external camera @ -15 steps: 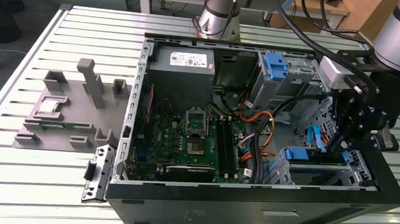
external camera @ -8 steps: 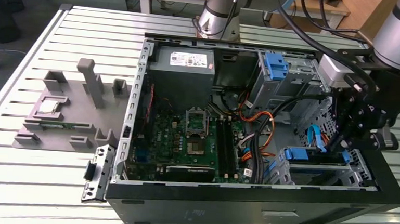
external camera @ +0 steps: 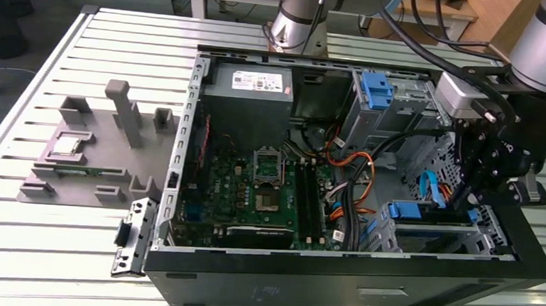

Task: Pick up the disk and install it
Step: 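Insert the second disk wire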

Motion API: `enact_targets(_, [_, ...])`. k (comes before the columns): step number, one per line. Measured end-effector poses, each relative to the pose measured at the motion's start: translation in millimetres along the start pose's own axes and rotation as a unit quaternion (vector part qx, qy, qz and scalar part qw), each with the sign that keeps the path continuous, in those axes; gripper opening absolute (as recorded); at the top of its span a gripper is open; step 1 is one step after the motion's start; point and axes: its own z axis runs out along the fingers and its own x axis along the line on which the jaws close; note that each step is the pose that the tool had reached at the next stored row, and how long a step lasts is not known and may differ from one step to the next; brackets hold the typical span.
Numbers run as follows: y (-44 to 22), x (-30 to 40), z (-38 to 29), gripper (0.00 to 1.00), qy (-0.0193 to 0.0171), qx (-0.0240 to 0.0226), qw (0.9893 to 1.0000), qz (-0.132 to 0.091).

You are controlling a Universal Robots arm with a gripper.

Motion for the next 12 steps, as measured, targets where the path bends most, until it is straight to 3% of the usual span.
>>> enact_targets(12, [0.0,-0.8,1.3,0.16,0.0008,0.0000,1.0000,0.001])
